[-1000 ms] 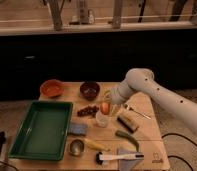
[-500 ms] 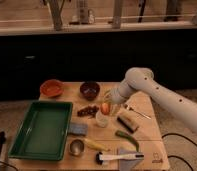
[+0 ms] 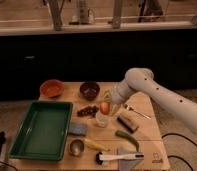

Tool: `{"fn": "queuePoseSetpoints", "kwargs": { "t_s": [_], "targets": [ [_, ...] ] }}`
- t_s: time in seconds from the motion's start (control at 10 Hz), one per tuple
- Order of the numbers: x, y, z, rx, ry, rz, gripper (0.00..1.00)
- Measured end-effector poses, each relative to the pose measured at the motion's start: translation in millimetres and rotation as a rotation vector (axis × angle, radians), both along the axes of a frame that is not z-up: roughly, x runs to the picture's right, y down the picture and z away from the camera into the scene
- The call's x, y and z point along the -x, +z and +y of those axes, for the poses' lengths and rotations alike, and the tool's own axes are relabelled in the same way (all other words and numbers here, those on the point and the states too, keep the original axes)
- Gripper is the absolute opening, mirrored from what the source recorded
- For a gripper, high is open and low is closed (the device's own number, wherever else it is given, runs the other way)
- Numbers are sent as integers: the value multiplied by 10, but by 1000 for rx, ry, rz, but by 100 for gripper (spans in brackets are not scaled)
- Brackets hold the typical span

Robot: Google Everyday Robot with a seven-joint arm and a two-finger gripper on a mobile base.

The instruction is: Place apple in paper cup

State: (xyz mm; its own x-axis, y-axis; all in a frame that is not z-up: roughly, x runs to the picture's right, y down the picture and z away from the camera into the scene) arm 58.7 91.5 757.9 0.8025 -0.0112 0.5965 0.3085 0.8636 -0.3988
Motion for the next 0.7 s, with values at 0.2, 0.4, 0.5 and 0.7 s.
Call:
{"fn": "queuePoseSetpoints", "kwargs": {
  "t_s": [0.2, 0.4, 0.5, 0.7],
  "targets": [
    [14, 1, -11, -1, -2, -2, 80],
    [22, 5, -15, 1, -4, -4, 80],
    [19, 6, -15, 1, -5, -4, 80],
    [25, 12, -20, 5, -5, -5, 80]
  ]
}}
